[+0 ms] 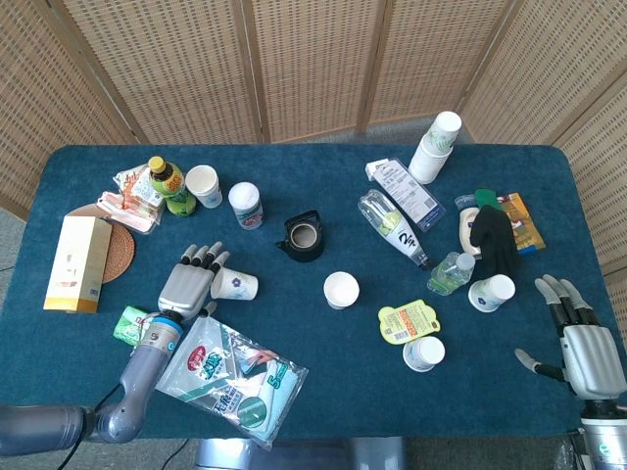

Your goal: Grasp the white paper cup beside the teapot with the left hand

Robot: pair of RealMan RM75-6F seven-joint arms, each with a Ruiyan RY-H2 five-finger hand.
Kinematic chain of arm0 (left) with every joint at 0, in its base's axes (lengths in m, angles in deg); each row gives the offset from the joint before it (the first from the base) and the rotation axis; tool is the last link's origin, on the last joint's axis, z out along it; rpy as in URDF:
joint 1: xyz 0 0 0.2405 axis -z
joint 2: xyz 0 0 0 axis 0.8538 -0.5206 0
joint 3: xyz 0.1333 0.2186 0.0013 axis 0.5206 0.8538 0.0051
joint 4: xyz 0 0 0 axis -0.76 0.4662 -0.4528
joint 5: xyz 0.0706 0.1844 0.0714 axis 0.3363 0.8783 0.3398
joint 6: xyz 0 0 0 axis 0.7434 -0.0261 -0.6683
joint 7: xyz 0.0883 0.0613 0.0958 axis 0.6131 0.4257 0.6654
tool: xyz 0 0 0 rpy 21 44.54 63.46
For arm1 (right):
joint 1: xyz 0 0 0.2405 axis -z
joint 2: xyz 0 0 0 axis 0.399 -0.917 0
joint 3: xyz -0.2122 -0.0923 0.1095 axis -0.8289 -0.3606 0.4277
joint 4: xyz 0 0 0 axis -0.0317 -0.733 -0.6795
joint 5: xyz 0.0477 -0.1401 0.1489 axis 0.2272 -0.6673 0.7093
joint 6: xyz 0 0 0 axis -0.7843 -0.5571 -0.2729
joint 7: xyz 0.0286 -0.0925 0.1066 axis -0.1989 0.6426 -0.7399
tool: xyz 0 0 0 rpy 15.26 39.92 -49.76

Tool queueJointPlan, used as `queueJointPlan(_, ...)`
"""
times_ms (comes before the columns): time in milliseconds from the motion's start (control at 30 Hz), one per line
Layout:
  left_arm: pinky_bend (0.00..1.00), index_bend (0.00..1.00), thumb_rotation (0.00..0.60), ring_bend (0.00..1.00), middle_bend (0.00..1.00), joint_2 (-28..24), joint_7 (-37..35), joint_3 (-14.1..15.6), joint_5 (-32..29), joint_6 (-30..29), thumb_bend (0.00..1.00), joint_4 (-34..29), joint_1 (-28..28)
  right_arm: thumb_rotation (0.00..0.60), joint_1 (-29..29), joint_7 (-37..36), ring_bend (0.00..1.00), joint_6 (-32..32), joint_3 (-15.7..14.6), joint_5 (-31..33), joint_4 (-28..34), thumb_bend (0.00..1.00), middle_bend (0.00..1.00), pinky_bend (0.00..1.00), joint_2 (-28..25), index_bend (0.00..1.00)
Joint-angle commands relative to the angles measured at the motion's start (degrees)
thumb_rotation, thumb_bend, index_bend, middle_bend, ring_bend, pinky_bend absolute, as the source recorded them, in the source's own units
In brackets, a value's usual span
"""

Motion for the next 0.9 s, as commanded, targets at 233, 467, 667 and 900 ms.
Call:
queueJointPlan(233,0.00,0.02,0.600,0.00,0.00,-2.6,6.1,0.1,-0.8,-3.3,0.34,-4.6,0.6,0.600,0.1,-0.3,0.00,-0.2,0.0,0.0,0.1,0.04,0.00,0.19,-0.2,0.00)
queueJointPlan(467,0.00,0.03,0.600,0.00,0.00,-1.0,11.4,-1.3,-1.5,-2.7,0.34,-4.6,3.8,0.600,0.0,0.0,0.00,-0.2,-0.2,-0.5,0.3,0.04,0.00,0.19,-0.1,0.00)
queueJointPlan(667,0.00,0.03,0.600,0.00,0.00,3.4,16.2,-3.6,-5.5,-1.2,0.34,0.1,7.7,0.600,0.1,-0.5,0.00,-0.3,0.0,-0.1,0.2,0.04,0.00,0.19,-0.2,0.00)
queueJointPlan(900,0.00,0.05,0.600,0.00,0.00,7.6,19.5,-5.0,-10.0,-0.9,0.33,4.7,10.5,0.600,0.1,-1.5,0.00,-0.4,0.1,-0.2,0.1,0.04,0.00,0.19,-0.5,0.00)
